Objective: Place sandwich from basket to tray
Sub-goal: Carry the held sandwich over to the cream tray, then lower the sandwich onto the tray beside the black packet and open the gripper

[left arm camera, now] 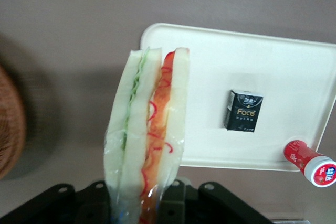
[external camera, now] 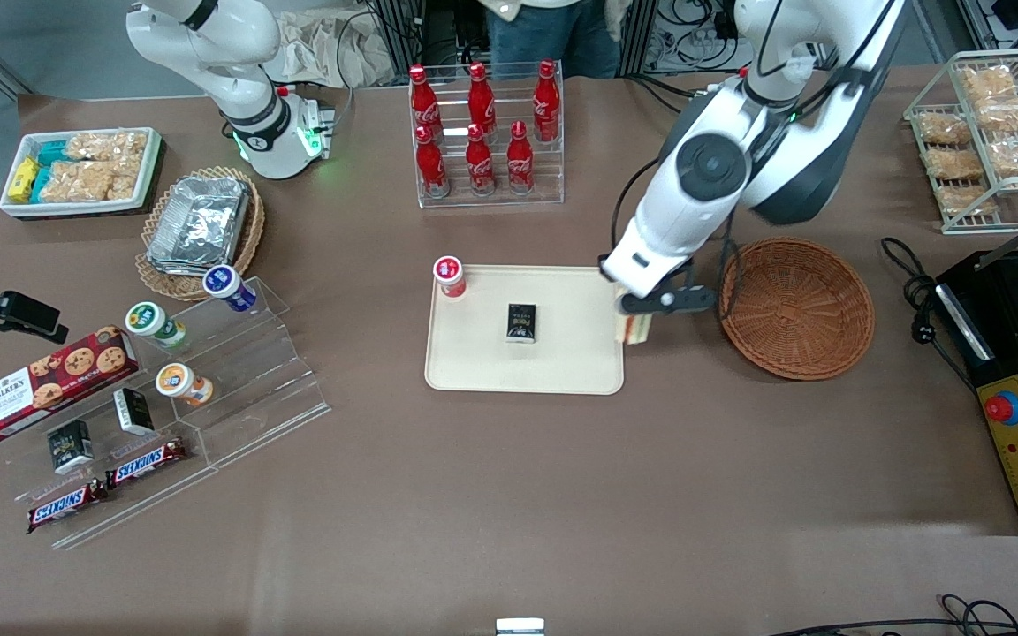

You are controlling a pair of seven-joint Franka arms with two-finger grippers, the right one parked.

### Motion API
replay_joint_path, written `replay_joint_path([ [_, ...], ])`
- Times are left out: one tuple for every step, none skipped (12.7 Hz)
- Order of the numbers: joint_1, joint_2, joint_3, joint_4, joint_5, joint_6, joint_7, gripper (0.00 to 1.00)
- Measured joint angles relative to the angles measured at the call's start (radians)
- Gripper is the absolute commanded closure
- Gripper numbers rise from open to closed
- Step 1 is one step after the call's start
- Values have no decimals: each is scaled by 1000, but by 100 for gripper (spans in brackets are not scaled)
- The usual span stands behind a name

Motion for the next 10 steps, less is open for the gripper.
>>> replay_joint_path([
  [-19, 45, 0, -8, 17, 55, 10, 100],
  [-39, 86, 0, -26, 62, 114, 10, 100],
  [-56, 124, 0, -52, 110, 175, 9, 100],
  [-71, 160, 0, -81, 144, 234, 6, 100],
  [-87, 192, 0, -105, 171, 277, -4, 100],
  [-98, 221, 1, -117, 206, 297, -31, 100],
  [-103, 242, 1, -121, 245, 303, -67, 100],
  [-103, 256, 1, -124, 274, 303, -99, 100],
  [-103, 262, 3, -132, 288, 303, -116, 100],
  [-103, 262, 5, -139, 291, 303, -122, 65],
])
